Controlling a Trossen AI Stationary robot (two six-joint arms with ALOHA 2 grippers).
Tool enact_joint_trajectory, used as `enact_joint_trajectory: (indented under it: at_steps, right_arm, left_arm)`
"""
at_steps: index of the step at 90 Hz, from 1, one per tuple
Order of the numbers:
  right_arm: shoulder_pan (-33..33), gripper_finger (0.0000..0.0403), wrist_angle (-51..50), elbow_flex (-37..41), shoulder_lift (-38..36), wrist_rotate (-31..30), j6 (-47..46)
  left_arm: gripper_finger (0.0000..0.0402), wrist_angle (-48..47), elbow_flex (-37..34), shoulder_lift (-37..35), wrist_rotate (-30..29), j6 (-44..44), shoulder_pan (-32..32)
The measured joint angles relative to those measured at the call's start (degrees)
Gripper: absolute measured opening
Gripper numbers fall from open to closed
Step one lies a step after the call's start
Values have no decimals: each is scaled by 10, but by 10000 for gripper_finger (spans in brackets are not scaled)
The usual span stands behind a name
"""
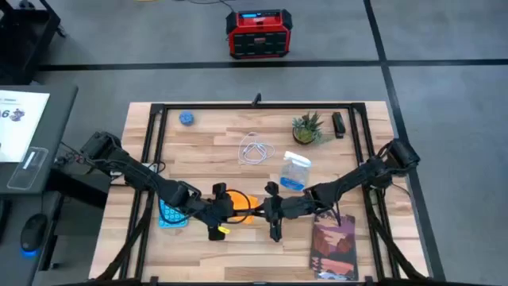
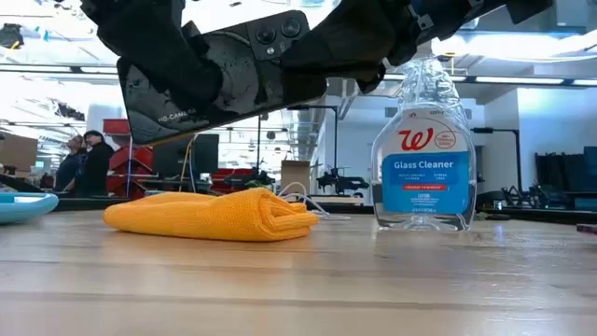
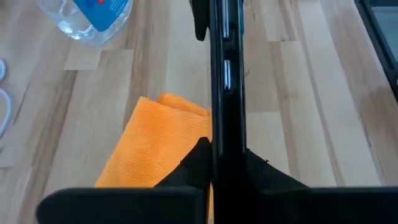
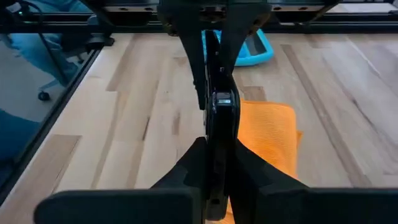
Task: Apply microfiber cloth
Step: Wipe the black cellphone using microfiber cloth
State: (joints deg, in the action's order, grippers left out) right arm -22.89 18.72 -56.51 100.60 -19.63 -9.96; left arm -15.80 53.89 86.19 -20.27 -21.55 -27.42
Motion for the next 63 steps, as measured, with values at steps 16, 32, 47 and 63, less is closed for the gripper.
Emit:
enact_joint_trajectory:
  at_steps: [16,32,47,63]
  right_arm:
    - [0,19,-1,0,0,-1,0]
    - [0,19,-1,0,0,-26,-1]
    - [0,19,-1,0,0,-31,-1]
    - [1,19,-2,0,0,-33,-1]
  left_arm:
    - [69,-9,1,0,-4,-1,0]
    - [116,-91,1,-15,-10,-35,2]
    - [133,-113,1,-30,-13,-39,1]
    - [132,-159,1,-30,-15,-38,1]
